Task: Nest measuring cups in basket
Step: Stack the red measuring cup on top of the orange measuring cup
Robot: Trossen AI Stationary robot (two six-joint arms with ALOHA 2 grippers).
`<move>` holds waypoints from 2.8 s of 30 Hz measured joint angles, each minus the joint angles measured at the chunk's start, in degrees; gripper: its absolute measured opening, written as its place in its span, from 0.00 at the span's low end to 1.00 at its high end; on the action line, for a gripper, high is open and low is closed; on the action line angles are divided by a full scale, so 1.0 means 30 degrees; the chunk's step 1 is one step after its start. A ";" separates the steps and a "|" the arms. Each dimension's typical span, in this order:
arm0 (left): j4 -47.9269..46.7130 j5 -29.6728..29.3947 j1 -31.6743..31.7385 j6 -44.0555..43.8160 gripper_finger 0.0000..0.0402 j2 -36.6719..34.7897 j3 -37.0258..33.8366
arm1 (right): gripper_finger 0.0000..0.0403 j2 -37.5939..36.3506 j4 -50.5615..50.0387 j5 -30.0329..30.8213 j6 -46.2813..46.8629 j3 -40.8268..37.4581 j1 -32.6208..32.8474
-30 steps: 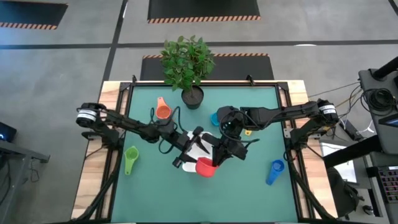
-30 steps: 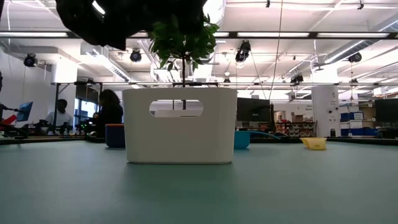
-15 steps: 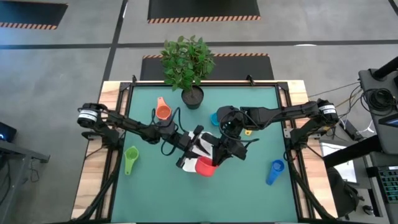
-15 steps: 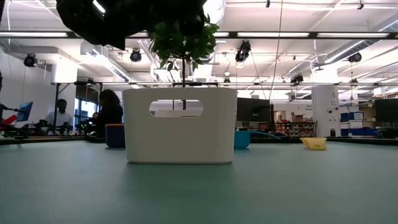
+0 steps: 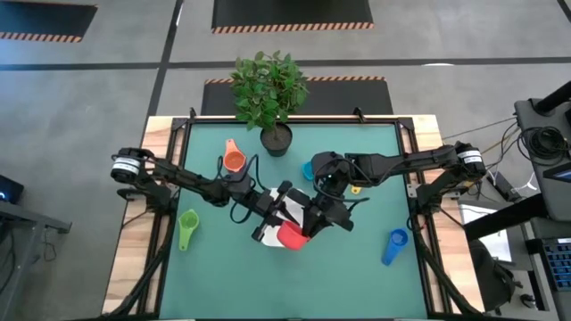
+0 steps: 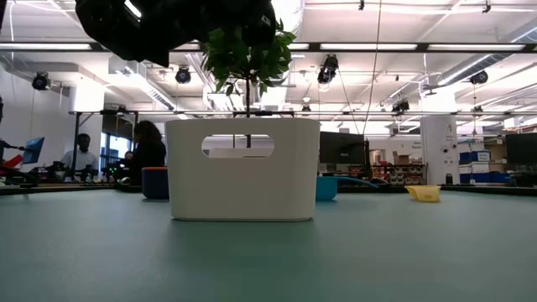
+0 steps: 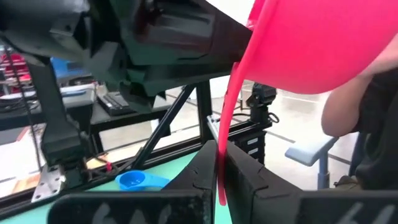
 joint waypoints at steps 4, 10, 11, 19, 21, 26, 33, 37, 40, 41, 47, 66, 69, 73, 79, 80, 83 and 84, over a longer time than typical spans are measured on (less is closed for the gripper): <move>0.0160 0.0286 -0.0087 0.0443 0.00 -0.0014 -0.0007 | 0.18 0.0000 0.0149 0.0002 0.0378 0.0000 0.0000; 0.0103 0.0653 -0.0158 0.1155 0.00 -0.0092 -0.0007 | 0.25 -0.0019 0.0128 0.0112 0.1495 0.0165 -0.0023; 0.0017 0.0653 -0.0158 0.1255 0.00 -0.0137 -0.0007 | 0.25 -0.0052 0.0112 0.0270 0.1503 0.0190 -0.0040; -0.3160 0.0494 -0.0158 0.2721 0.00 -0.1807 -0.0007 | 0.26 -0.0559 0.0087 0.0409 0.2990 0.0554 -0.0471; -0.4343 0.0196 -0.0158 0.3188 0.00 -0.2450 -0.0007 | 0.26 -0.0844 0.0109 0.0401 0.3253 0.0554 -0.0662; -0.9033 -0.2539 -0.0174 0.4786 0.00 -0.4709 -0.0007 | 0.26 -0.1588 -0.0029 0.0409 0.3641 0.0554 -0.0918; -1.7901 -0.9879 -0.0400 0.6164 0.00 -0.9022 -0.0007 | 0.26 -0.3290 -0.0996 0.1013 0.5841 0.0561 -0.0962; -2.3258 -1.7218 -0.1012 0.5907 0.00 -1.0926 -0.0007 | 0.26 -0.4271 -0.2129 0.1050 0.5835 0.0561 -0.0962; -2.6671 -2.2031 -0.1258 0.5342 0.00 -1.1533 -0.0364 | 0.26 -0.4765 -0.2501 0.1006 0.5853 0.0554 -0.0960; -2.7438 -2.2916 -0.1241 0.5078 0.00 -1.1586 -0.0587 | 0.26 -0.4851 -0.2630 0.0992 0.5853 0.0541 -0.0957; -2.8956 -2.7210 -0.1033 0.4873 0.00 -1.1575 -0.2191 | 0.26 -0.4492 -0.2800 0.0998 0.5845 0.0517 -0.0954; -2.9850 -3.3854 0.0005 0.3024 0.00 -1.0282 -0.5325 | 0.26 -0.3520 -0.3195 0.1006 0.5459 0.0495 -0.0954; -2.9864 -3.3785 0.0582 0.2346 0.00 -0.9849 -0.5399 | 0.26 -0.3526 -0.3195 0.1006 0.5372 0.0495 -0.0954; -2.9850 -3.3755 0.1476 0.2127 0.00 -0.9061 -0.5369 | 0.26 -0.3526 -0.3195 0.0999 0.5431 0.0495 -0.0954; -2.9850 -3.3714 0.2311 0.2076 0.00 -0.7872 -0.5362 | 0.26 -0.3526 -0.3204 0.0999 0.5474 0.0495 -0.0954; -2.9850 -3.3712 0.2311 0.2061 0.00 -0.7695 -0.5362 | 0.26 -0.3526 -0.3209 0.0999 0.5476 0.0495 -0.0954; -2.9839 -3.3699 0.2311 0.1978 0.01 -0.7356 -0.5322 | 0.26 -0.3526 -0.3212 0.0999 0.5474 0.0495 -0.0954; -2.9833 -3.3706 0.2311 0.1931 0.02 -0.7273 -0.5300 | 0.26 -0.3526 -0.3209 0.0999 0.5474 0.0495 -0.0954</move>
